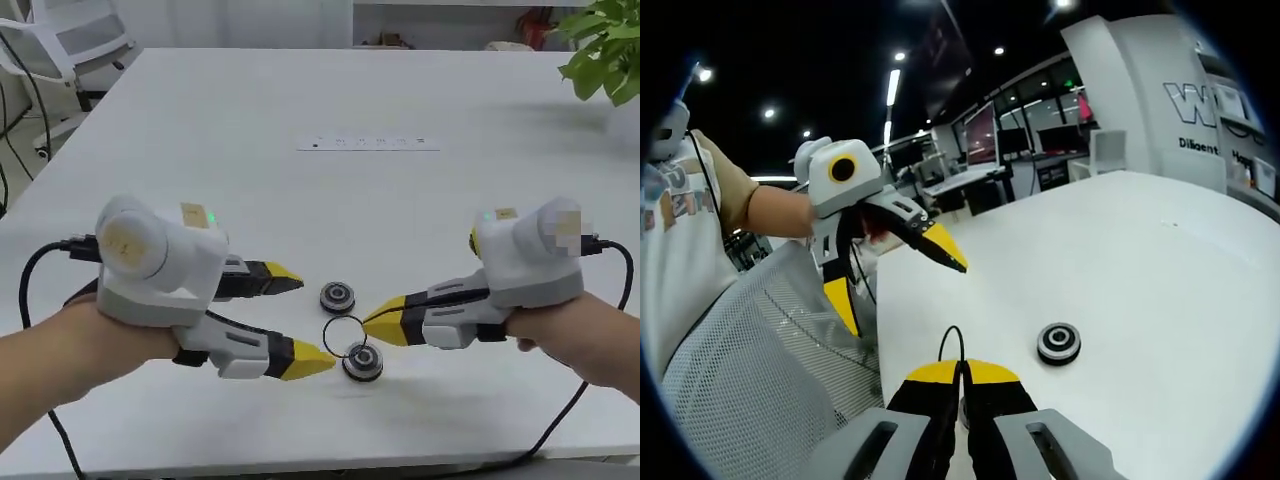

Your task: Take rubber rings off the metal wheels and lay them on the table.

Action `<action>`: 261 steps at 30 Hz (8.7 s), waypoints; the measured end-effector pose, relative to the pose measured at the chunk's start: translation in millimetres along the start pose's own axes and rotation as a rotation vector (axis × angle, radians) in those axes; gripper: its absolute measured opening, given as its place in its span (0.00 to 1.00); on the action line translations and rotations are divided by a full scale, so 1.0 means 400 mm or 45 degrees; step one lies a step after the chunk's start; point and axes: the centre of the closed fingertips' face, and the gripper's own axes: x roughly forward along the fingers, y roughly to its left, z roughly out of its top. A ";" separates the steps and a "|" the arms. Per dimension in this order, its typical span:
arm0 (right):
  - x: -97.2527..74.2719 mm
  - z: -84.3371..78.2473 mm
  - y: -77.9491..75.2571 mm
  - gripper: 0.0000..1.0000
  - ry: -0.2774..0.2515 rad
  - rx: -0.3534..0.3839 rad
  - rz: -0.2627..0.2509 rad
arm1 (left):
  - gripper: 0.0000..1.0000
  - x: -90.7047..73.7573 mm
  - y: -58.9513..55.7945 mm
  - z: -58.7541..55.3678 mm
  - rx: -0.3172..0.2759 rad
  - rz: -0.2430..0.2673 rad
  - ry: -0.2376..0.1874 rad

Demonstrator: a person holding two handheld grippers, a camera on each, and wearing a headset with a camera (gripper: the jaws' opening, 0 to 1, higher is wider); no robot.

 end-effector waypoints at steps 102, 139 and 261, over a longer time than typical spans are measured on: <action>-0.024 -0.012 -0.055 0.62 0.083 -0.247 -0.110 | 0.82 -0.028 0.058 -0.011 -0.027 0.116 0.012; -0.009 -0.150 -0.064 0.49 0.153 -0.226 -0.081 | 0.59 0.131 0.010 -0.049 -0.021 -0.054 0.102; -0.008 -0.164 -0.041 0.00 -0.013 0.288 -0.067 | 0.13 0.229 -0.013 -0.100 0.094 -0.020 0.156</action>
